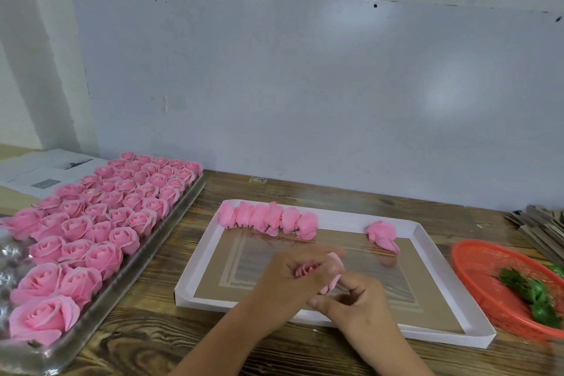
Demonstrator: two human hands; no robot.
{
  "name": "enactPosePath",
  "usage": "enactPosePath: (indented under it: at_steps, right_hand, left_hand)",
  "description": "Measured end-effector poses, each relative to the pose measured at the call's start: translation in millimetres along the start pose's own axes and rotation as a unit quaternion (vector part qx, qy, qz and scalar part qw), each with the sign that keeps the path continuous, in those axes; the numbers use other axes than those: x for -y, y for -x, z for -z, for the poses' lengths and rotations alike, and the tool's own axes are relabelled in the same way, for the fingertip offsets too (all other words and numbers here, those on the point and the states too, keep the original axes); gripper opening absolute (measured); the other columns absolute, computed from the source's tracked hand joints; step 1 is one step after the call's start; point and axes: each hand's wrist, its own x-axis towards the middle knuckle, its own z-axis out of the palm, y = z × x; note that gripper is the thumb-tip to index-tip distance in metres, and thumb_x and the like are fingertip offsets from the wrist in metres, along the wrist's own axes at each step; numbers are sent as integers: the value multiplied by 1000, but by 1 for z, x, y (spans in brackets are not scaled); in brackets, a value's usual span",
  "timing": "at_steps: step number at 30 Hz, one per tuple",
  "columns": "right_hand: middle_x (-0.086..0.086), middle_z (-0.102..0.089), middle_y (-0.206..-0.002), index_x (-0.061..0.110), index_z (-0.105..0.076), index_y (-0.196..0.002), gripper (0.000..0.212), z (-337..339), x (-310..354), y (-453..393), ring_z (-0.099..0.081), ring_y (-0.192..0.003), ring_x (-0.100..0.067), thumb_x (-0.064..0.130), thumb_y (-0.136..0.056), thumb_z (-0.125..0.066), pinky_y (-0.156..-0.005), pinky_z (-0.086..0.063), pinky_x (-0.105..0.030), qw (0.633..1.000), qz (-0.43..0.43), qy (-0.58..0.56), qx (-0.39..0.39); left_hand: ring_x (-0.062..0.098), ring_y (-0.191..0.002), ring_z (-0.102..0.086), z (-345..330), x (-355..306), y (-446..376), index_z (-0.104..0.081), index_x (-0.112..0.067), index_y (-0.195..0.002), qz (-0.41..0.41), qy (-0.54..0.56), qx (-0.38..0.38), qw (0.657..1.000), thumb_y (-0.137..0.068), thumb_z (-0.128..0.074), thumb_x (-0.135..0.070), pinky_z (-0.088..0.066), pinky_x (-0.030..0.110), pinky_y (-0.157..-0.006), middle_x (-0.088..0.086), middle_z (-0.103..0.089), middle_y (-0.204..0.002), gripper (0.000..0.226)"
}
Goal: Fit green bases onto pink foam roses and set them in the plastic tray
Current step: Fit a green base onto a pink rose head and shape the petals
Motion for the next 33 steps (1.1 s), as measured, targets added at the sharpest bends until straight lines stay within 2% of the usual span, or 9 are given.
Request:
enactPosePath:
  at_steps: [4, 7, 12, 14, 16, 20, 23, 28, 33]
  right_hand:
    - [-2, -76, -79, 39, -78, -85, 18, 1, 2, 1, -60, -70, -8, 35, -67, -82, -67, -49, -26, 999, 17, 26, -7]
    - [6, -77, -80, 39, -79, -83, 20, 1, 3, 2, -68, -72, -2, 24, -69, -80, -66, -52, -18, 999, 30, 13, -24]
    - [-6, -77, -95, 26, -79, -96, 29, 2, 2, -1, -72, -94, -25, 25, -68, -83, -83, -57, -48, 996, 25, -70, -56]
    - [-6, -77, -98, 25, -78, -98, 29, 3, -1, -2, -71, -98, -29, 20, -71, -85, -85, -57, -54, 993, 25, -76, -82]
    - [-4, -76, -99, 28, -77, -99, 27, 4, -2, -2, -70, -99, -27, 21, -74, -83, -84, -55, -57, 992, 35, -58, -110]
    - [-1, -73, -95, 36, -74, -96, 34, 3, -7, -2, -67, -93, -22, 11, -74, -83, -76, -53, -40, 989, 52, -10, -137]
    - [1, -71, -89, 39, -74, -88, 27, 3, -6, -3, -64, -84, -14, 23, -68, -79, -69, -49, -24, 988, 69, 13, -141]
    - [4, -65, -78, 42, -72, -93, 24, 0, -3, -3, -55, -67, -5, 44, -69, -70, -59, -44, -16, 986, 81, 36, -140]
    - [3, -59, -80, 45, -68, -103, 48, -1, -12, -4, -55, -67, -8, 4, -79, -76, -52, -43, -17, 984, 83, 62, -143]
  left_hand:
    - [8, -121, -63, 1, 5, 1, -78, -17, -98, 36, 7, 26, 999, -93, -71, -16, -50, 18, -95, -2, -76, -112, 9]
    - [5, -107, -68, 3, 2, 0, -76, -29, -108, 57, -13, 27, 998, -88, -78, -20, -50, 16, -88, -10, -75, -112, 22]
    - [4, -120, -60, 5, -1, 1, -54, -36, -133, 112, 11, 88, 990, -70, -88, -46, -44, 32, -110, -14, -66, -126, 72]
    - [7, -126, -58, 3, 3, 1, -56, -37, -132, 121, 3, 69, 990, -76, -86, -42, -43, 42, -112, -12, -65, -131, 64]
    - [5, -124, -59, 2, 5, 0, -61, -41, -125, 111, -1, 47, 993, -82, -83, -36, -47, 36, -107, -13, -67, -129, 48]
    - [10, -122, -62, 4, 8, -2, -65, -35, -126, 97, 1, 14, 995, -82, -84, -28, -51, 32, -103, -10, -69, -128, 48]
    - [15, -116, -66, 3, 9, -2, -69, -28, -123, 83, 3, 11, 996, -83, -83, -21, -52, 27, -99, -4, -72, -121, 42]
    - [12, -109, -68, 3, 9, -1, -73, -35, -115, 68, -23, -26, 997, -81, -80, -26, -55, 28, -95, -7, -75, -113, 36]
    - [13, -111, -67, 6, 7, 0, -71, -31, -118, 69, -59, -50, 995, -82, -80, -25, -56, 42, -98, -6, -74, -114, 38]
